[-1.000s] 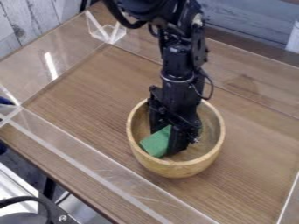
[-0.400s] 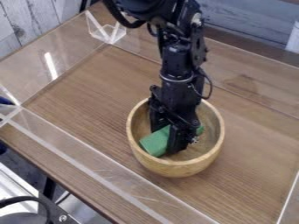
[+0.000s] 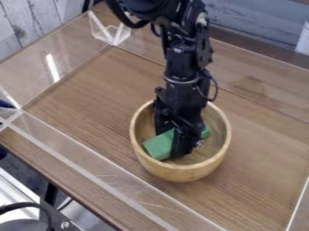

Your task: Remove the green block from inside the brown bowl and put it on the table

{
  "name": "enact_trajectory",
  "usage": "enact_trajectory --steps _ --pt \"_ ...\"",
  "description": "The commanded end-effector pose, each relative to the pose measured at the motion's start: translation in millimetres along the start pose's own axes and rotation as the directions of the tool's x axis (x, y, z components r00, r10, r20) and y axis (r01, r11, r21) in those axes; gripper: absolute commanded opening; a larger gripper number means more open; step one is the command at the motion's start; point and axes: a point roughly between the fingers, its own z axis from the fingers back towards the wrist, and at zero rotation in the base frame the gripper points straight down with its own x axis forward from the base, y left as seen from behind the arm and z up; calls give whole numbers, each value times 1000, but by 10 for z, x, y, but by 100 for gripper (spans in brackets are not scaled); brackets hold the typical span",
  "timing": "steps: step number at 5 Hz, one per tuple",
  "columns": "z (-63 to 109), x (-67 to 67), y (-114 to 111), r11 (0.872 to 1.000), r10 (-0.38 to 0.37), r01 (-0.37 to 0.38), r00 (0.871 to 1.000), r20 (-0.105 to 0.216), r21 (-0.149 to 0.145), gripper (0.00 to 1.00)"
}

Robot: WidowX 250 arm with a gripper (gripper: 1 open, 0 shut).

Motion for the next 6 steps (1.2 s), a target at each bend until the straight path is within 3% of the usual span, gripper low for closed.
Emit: enact_trajectory --steps 1,5,6 --pt "-125 -116 149 999 25 -26 999 -44 -28 0" --pt "-150 -202 168 999 18 -21 996 -82 -45 0" --pt "-111 -214 178 999 27 -30 997 -76 -42 0"
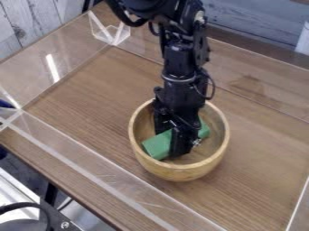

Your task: Remove the green block from inside the brown bowl and put it on the table

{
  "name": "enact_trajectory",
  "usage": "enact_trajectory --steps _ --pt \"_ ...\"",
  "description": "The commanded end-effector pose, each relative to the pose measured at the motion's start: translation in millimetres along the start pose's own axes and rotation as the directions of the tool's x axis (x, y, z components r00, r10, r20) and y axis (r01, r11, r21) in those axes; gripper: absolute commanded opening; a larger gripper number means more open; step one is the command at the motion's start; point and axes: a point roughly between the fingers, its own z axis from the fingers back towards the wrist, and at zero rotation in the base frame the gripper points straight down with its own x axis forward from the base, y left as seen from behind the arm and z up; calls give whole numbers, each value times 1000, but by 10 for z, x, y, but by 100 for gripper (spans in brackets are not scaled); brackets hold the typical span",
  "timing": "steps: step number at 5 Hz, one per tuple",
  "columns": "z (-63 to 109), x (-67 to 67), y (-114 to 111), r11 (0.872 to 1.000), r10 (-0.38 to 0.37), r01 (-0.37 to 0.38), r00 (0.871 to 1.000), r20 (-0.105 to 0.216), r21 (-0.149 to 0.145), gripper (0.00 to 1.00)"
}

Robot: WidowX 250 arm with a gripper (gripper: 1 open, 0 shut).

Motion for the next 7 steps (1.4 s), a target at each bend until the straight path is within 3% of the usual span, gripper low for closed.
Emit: enact_trajectory --steps 1,7 --pt "-57 -157 169 998 63 -63 998 -30 -16 0" --pt "209 -197 187 994 105 -105 994 23 -4 0"
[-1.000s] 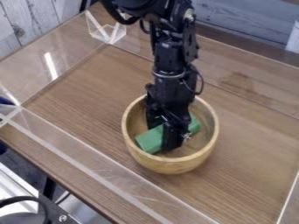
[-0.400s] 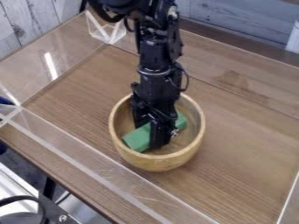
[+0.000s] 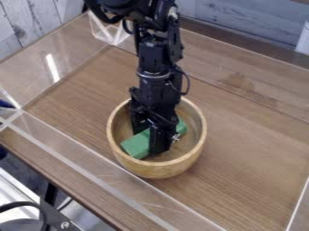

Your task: Remove the green block from inside the brown bowl and put it on the table

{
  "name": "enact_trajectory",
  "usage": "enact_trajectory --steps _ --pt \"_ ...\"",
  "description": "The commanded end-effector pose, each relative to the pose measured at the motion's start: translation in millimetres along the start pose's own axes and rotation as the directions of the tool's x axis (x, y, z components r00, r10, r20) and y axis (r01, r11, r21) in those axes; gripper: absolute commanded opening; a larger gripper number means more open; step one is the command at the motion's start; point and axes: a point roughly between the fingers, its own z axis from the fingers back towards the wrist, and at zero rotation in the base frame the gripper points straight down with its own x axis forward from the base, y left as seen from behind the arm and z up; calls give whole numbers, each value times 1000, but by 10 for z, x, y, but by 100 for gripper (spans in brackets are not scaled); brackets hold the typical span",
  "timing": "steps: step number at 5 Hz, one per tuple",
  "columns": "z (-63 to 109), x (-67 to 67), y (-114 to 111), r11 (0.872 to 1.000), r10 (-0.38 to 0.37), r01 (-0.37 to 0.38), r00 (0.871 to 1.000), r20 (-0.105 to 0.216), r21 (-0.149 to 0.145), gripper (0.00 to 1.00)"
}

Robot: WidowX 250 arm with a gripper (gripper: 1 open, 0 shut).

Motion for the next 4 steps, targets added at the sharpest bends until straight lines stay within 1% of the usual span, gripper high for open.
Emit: enact_trajectory --steps 1,4 --pt "157 10 37 1000 12 -14 999 53 24 0" --pt "256 27 14 999 19 -22 997 79 26 0"
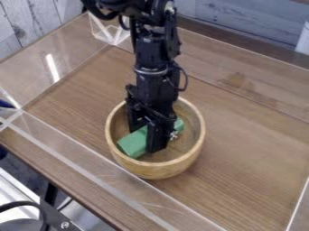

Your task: Remove the green block from inside the brown bowl and put it on the table

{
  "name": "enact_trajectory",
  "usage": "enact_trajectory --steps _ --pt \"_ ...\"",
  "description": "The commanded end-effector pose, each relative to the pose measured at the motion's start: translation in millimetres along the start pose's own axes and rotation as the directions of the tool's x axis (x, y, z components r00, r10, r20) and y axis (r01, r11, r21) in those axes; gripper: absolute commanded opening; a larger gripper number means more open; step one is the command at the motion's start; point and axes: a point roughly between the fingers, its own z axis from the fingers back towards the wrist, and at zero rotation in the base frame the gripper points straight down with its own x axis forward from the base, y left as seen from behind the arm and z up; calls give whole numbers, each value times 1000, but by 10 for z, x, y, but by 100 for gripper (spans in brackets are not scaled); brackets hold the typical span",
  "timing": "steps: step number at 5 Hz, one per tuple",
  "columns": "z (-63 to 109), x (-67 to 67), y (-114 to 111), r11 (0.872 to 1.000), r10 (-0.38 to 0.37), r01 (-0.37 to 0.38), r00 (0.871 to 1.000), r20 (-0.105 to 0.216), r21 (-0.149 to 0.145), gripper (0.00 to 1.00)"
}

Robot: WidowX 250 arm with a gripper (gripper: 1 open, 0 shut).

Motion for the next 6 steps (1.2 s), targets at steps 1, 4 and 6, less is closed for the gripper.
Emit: enact_trajectory --steps 1,4,6 --pt "208 62 34 999 7 -9 997 74 32 0" --pt "318 79 14 999 16 -20 995 100 39 0" --pt "389 101 0 999 21 -26 993 119 43 0"
